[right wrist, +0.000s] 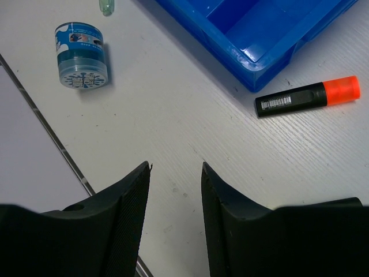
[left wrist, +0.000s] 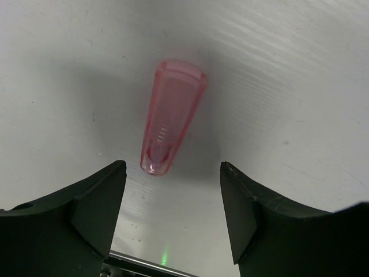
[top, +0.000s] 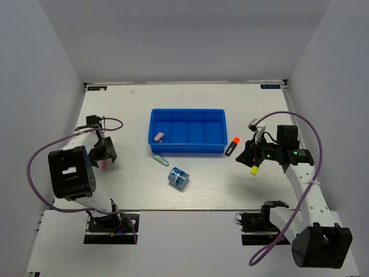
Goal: Sort the stationery into containers
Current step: Pick up the stationery from the center of the board, then place the stationery in the storage box.
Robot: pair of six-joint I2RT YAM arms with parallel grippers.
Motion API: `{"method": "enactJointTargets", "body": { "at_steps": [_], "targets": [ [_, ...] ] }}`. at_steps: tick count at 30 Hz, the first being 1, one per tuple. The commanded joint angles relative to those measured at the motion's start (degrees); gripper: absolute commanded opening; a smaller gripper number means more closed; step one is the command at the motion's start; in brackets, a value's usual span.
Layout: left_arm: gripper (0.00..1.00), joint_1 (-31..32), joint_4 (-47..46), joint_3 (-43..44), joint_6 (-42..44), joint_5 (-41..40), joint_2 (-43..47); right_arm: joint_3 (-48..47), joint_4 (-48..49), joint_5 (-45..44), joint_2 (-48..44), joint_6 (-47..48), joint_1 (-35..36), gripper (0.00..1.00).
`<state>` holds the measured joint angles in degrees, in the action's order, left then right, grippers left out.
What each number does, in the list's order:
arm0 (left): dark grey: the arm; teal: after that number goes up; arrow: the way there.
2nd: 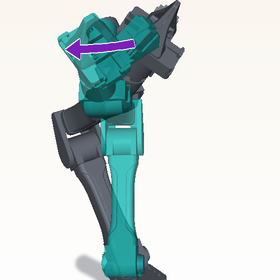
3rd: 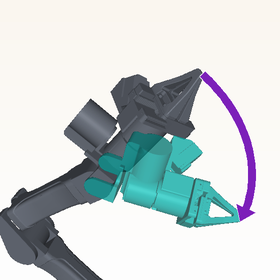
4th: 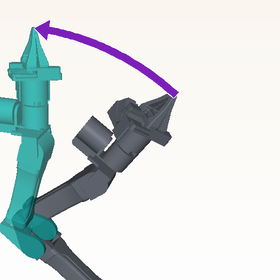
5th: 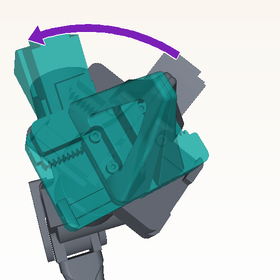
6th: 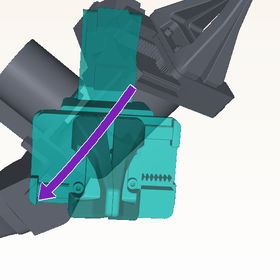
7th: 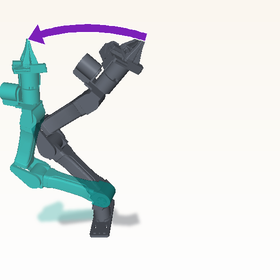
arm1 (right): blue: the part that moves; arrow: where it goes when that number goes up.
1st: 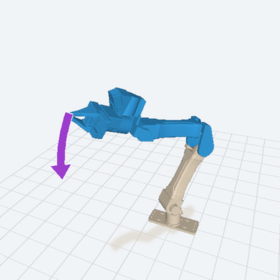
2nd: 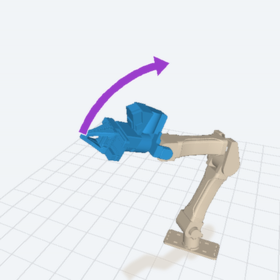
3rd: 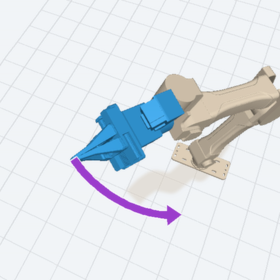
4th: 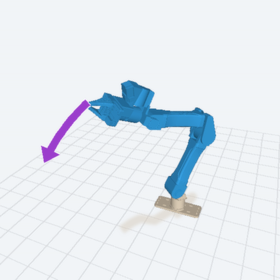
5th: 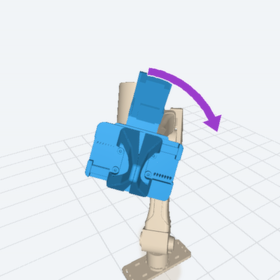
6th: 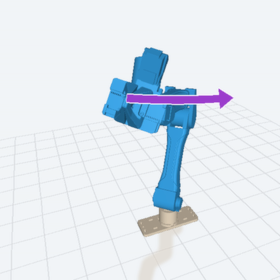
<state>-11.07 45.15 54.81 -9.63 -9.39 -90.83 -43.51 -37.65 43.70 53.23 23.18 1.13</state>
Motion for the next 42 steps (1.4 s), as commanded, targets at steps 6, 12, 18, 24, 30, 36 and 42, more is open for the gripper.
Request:
{"method": "enactJointTargets", "body": {
  "at_steps": [6,12,18,24,30,36,42],
  "targets": [
    [0.69,-2.47,-5.33,-3.03,1.72,4.2,-2.25,-2.37,-0.67,0.95,0.99,0.64,-0.16,0.45],
    [0.32,-2.47,-7.97,-6.9,0.58,6.49,-2.95,-2.46,-0.5,0.86,1.08,0.46,-0.33,0.45],
    [0.11,-0.81,-7.79,-6.82,-2.49,10.86,0.8,-2.02,-0.32,0.86,1.17,0.29,-0.33,0.45],
    [0.04,9.91,-3.23,0.2,-6.28,13.52,7.15,-1.76,-1.98,4.63,1.0,3.0,-0.33,0.88],
    [0.01,22.66,-1.11,12.05,-10.4,12.29,10.41,-1.41,-2.52,6.04,1.17,3.54,-0.25,0.68],
    [0.01,32.33,-0.24,24.19,-10.76,12.81,2.51,-1.41,-1.82,5.08,2.05,3.01,-0.33,0.68],
    [0.02,38.39,-0.76,37.2,-12.08,14.57,-10.31,-1.14,-1.38,3.41,2.4,2.84,-0.42,0.71]
  ]
}}
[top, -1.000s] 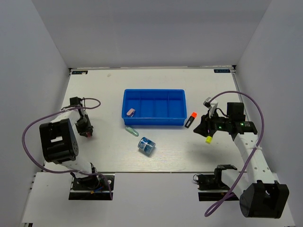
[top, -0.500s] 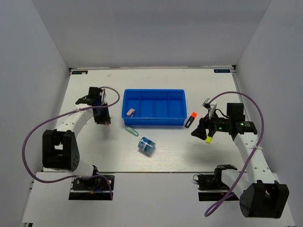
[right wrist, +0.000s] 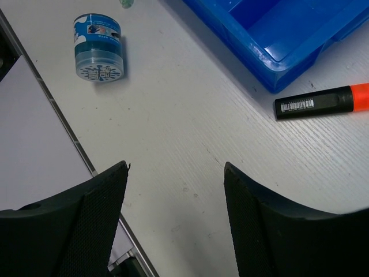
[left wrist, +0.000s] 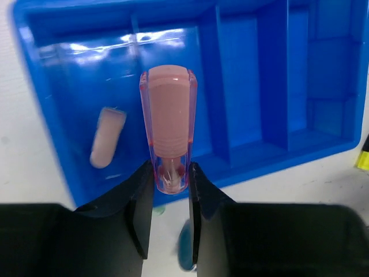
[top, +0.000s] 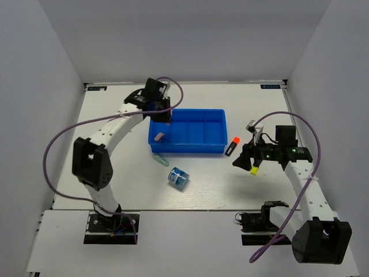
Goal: Sort the stationery into containers
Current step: Place the stationery in the storage box, then pick up the stationery from the center of the board.
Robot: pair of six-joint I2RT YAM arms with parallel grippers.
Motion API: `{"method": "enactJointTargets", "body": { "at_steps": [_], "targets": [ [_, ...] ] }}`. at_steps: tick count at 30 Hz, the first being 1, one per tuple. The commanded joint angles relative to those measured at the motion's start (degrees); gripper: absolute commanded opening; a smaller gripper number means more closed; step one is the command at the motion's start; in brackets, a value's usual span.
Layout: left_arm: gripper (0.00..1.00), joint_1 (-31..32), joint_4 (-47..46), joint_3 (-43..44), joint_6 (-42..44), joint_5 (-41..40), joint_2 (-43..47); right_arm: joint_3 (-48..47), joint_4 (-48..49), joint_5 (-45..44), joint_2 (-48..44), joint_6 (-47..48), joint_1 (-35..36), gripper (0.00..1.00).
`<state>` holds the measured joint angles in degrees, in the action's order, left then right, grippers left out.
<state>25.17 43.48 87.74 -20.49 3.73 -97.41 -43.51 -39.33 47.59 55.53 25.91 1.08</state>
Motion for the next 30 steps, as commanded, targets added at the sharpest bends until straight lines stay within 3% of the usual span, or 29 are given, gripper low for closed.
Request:
{"method": "enactJointTargets", "body": {
  "at_steps": [1,6,9,10,12,15,19,22,23,25,26,27,28,30],
  "targets": [
    [0.03,2.6,1.25,7.24,-1.65,1.28,-6.37,-1.06,0.48,-0.57,0.46,0.19,-0.29,0.71],
    [0.06,5.24,3.88,16.12,-2.36,0.32,-14.9,-1.05,0.66,-1.01,0.37,0.11,-0.38,0.74],
    [0.19,5.77,4.33,16.15,-2.71,-1.17,-16.32,-1.05,0.66,-1.1,0.46,0.19,-0.47,0.77],
    [0.31,5.77,4.24,15.79,-2.71,-1.35,-16.24,-0.97,0.92,-1.27,0.37,0.28,-0.47,0.78],
    [0.36,5.77,3.98,14.92,-2.71,-1.44,-16.24,-0.88,0.92,-1.45,0.55,0.19,-0.47,0.78],
    [0.59,6.47,3.8,13.33,-2.54,-1.53,-15.8,-1.05,1.19,-2.33,0.72,-0.16,-0.38,0.78],
    [0.74,7.08,4.06,13.59,-2.1,-1.53,-15.1,-0.88,1.98,-4.08,0.72,-1.12,-0.47,0.78],
    [0.74,7.7,4.76,14.47,-2.01,-1.36,-13.96,-0.88,2.33,-4.96,0.72,-1.21,-0.38,0.8],
    [0.71,7.79,4.51,14.39,-1.92,-1.35,-13.26,-0.79,2.24,-5.49,0.81,-1.13,-0.38,0.8],
    [0.55,8.58,5.29,13.77,-1.57,-1.18,-11.15,-0.62,2.33,-6.02,0.98,-0.69,-0.55,0.78],
    [0.43,9.28,5.64,11.94,-0.7,-2.13,-7.4,-0.44,2.33,-6.2,0.99,-0.34,-0.12,0.76],
    [0.16,10.24,5.99,10.71,-0.43,-2.84,-5.79,-0.27,2.42,-6.11,1.16,0.45,-0.29,0.7],
    [0.07,10.77,6.17,9.39,-0.34,-3.28,-4.13,-0.26,2.07,-6.11,1.16,1.85,-0.03,0.66],
    [0.0,12.97,5.56,-0.18,-0.25,-7.84,5.01,0.26,2.86,-4.19,1.25,4.14,0.23,0.52]
  ]
}}
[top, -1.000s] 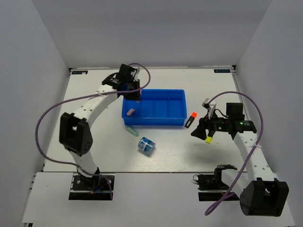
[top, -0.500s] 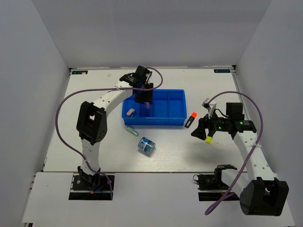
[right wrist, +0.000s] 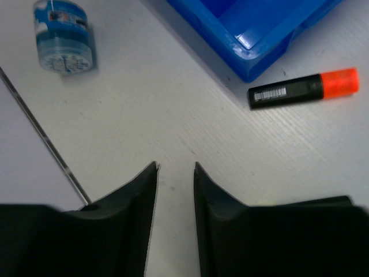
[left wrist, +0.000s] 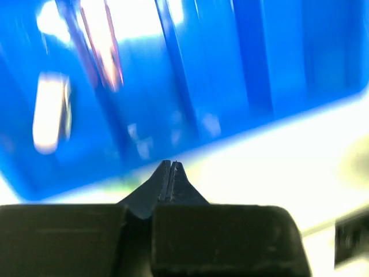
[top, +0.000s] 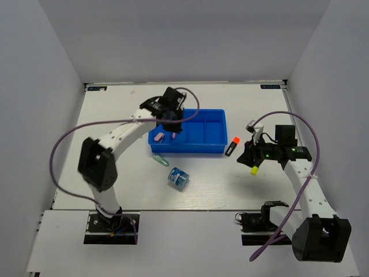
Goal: Sort the stationery into containers
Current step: Pick up the stationery from the center of the board.
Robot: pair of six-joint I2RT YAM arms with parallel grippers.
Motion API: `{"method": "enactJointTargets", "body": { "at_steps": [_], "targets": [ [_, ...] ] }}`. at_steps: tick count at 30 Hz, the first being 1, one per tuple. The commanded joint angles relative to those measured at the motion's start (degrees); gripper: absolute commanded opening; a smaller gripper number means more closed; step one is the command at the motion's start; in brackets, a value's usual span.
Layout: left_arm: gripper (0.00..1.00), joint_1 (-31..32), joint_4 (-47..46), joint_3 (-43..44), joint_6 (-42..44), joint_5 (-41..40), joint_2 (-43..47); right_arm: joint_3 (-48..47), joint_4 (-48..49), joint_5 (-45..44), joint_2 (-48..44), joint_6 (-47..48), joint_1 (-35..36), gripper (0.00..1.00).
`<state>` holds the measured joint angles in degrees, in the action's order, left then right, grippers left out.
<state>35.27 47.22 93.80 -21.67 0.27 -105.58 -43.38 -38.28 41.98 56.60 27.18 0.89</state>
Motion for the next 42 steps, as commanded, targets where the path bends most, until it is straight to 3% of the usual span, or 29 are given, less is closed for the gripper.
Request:
{"method": "enactJointTargets", "body": {
  "at_steps": [1,2,3,5,6,7,9,10,12,14,17,22,25,29,35,42],
  "targets": [
    [0.0,3.31,1.56,-8.96,0.49,-5.8,15.64,0.31,1.98,2.75,0.44,3.49,0.78,0.32],
    [0.04,3.84,0.77,-15.25,-0.9,-9.99,20.8,0.4,2.16,3.37,0.53,5.15,1.39,0.25],
    [0.22,4.28,0.77,-21.66,-3.44,-11.25,25.81,0.48,2.68,4.07,0.62,5.43,2.18,0.15],
    [0.37,4.28,-0.71,-31.01,-9.51,-15.03,33.28,0.31,4.34,3.64,1.49,4.56,4.37,0.15],
    [0.46,4.37,-1.6,-40.88,-15.36,-15.82,38.12,-0.04,4.53,3.46,2.02,4.29,4.82,0.15],
    [0.53,4.37,-3.52,-44.02,-17.51,-16.0,42.08,-0.13,5.14,2.59,3.33,3.42,5.52,0.21],
    [0.55,4.98,-6.25,-53.74,-26.08,-17.75,46.92,-0.04,6.55,0.84,4.74,2.19,7.54,0.26],
    [0.55,5.94,-8.61,-55.55,-27.53,-18.02,47.3,0.04,6.9,0.48,4.75,1.31,8.07,0.26],
    [0.57,7.44,-11.26,-58.63,-32.61,-22.39,47.22,0.13,7.87,-1.01,5.1,-0.36,9.39,0.36],
    [0.58,9.82,-11.54,-57.69,-34.83,-25.21,44.24,0.65,10.14,-2.94,4.32,-1.94,10.36,0.53],
    [0.58,11.66,-11.98,-54.09,-34.59,-26.63,40.29,1.1,12.43,-3.48,3.35,-2.48,12.03,0.62],
    [0.63,12.55,-4.97,-50.39,-30.37,-31.99,45.08,-6.8,7.54,-8.03,9.56,-1.25,22.04,0.58],
    [0.84,12.55,3.79,-49.51,-29.84,-37.85,52.01,-12.5,6.9,-17.42,15.72,-2.56,30.89,0.57],
    [0.99,12.2,14.9,-46.87,-29.22,-49.19,61.43,-21.55,8.05,-26.56,24.77,-7.22,42.85,0.63],
    [0.99,11.49,37.39,-41.94,-39.82,-63.99,69.8,-36.51,10.32,-30.46,42.17,-17.58,52.28,0.72],
    [0.99,11.49,40.58,-46.59,-42.32,-65.93,78.76,-45.57,12.09,-37.13,54.48,-23.75,56.32,0.73]
  ]
}}
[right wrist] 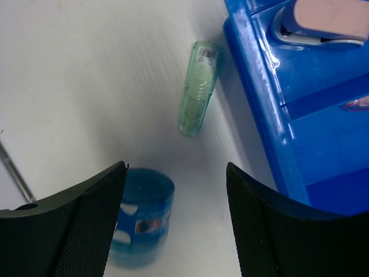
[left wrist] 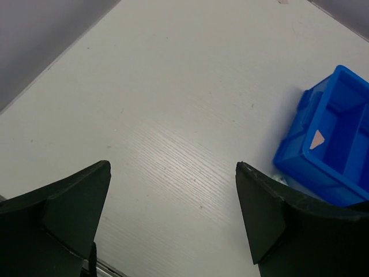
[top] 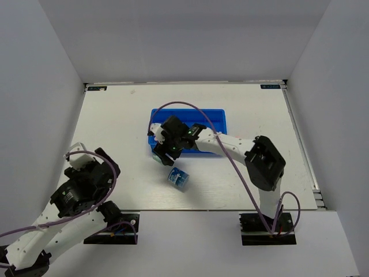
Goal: Sort the stationery into containers
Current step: Pick up the stationery from the center of the board.
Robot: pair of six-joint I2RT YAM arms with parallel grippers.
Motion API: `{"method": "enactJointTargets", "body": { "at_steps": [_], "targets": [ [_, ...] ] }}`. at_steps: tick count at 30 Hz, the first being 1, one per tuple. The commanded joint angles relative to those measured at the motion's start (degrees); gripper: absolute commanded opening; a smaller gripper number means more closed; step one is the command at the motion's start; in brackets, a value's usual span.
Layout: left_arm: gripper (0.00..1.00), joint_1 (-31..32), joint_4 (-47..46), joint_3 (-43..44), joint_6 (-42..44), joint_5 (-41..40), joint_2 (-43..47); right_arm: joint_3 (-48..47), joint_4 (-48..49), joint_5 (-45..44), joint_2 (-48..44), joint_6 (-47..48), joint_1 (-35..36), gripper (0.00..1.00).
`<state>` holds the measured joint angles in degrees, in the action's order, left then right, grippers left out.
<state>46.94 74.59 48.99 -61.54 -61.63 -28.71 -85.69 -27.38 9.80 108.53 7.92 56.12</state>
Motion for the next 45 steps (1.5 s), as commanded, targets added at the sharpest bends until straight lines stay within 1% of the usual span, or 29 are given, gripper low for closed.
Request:
{"method": "enactJointTargets", "body": {
  "at_steps": [1,2,5,9,10,13,14,19,22,26,27,29,31,33,38,39,40,42,43,44,45],
  "targets": [
    [0.99,-0.18,13.13,-1.97,-2.45,-4.29,2.86,-3.43,2.23,-6.45,3.0,-5.97,1.27,0.73],
    [0.99,-0.09,13.13,-2.14,-2.36,-4.38,3.57,-3.78,2.5,-7.16,3.44,-6.16,2.32,0.74],
    [0.99,-0.18,12.08,-3.11,-0.96,-4.21,5.06,-3.96,4.25,-9.45,5.81,-7.22,2.94,0.74],
    [0.99,-0.18,9.71,-4.69,1.07,-3.24,5.33,-5.19,5.14,-9.54,8.8,-7.31,4.0,0.74],
    [0.99,-0.18,9.61,-4.78,1.24,-2.98,5.16,-5.19,5.4,-12.24,9.06,-7.39,4.26,0.74],
    [0.99,-0.09,8.91,-6.1,1.33,-2.01,4.54,-5.54,6.46,-14.1,10.82,-7.57,5.05,0.74],
    [0.99,-0.09,8.47,-6.19,1.51,-1.92,4.63,-5.45,7.07,-14.28,11.69,-7.66,5.14,0.73],
    [0.99,-0.27,7.85,-6.37,2.56,-1.48,4.89,-6.77,8.39,-15.95,14.34,-7.13,5.67,0.73],
    [0.99,-0.18,8.03,-6.45,2.91,-1.48,5.33,-7.38,8.57,-15.78,15.83,-6.96,5.67,0.7],
    [0.99,-0.18,8.29,-6.8,2.91,-1.48,6.47,-7.91,8.48,-15.17,17.33,-6.87,5.58,0.6],
    [0.99,-0.09,8.21,-6.89,2.83,-1.48,6.73,-7.91,8.48,-14.82,17.59,-7.04,5.67,0.56],
    [0.99,-0.18,8.29,-6.89,2.65,-1.39,6.91,-7.48,8.04,-13.94,17.68,-7.31,5.67,0.49],
    [0.99,-0.27,8.47,-6.89,2.74,-1.57,7.09,-6.25,8.04,-13.23,16.98,-7.4,5.76,0.42],
    [0.99,-0.09,8.47,-7.07,2.74,-1.48,7.17,-3.88,7.86,-12.62,16.63,-7.4,5.84,0.39],
    [0.99,-0.18,8.38,-7.24,2.74,-1.39,7.61,0.69,8.57,-12.53,13.55,-7.4,6.28,0.27],
    [0.99,-0.35,8.12,-7.42,2.83,-1.3,7.79,2.27,8.39,-12.01,12.16,-7.31,6.46,0.23],
    [0.99,-0.27,8.12,-7.33,2.83,-1.22,7.7,2.8,8.3,-11.74,12.14,-7.22,6.55,0.23],
    [0.99,-0.27,7.94,-7.51,2.91,-1.13,7.61,4.3,8.04,-10.77,10.04,-6.7,6.72,0.16],
    [0.99,-0.18,7.86,-7.51,3.0,-1.13,7.53,4.74,7.78,-8.25,9.25,-6.52,6.9,0.16],
    [0.99,-0.18,7.94,-7.59,3.0,-1.04,7.7,5.09,7.78,-7.52,6.98,-6.08,6.99,0.12],
    [0.99,-0.09,7.59,-7.33,3.18,-0.95,7.7,5.36,7.52,-7.0,6.17,-5.56,7.07,0.12]
  ]
}}
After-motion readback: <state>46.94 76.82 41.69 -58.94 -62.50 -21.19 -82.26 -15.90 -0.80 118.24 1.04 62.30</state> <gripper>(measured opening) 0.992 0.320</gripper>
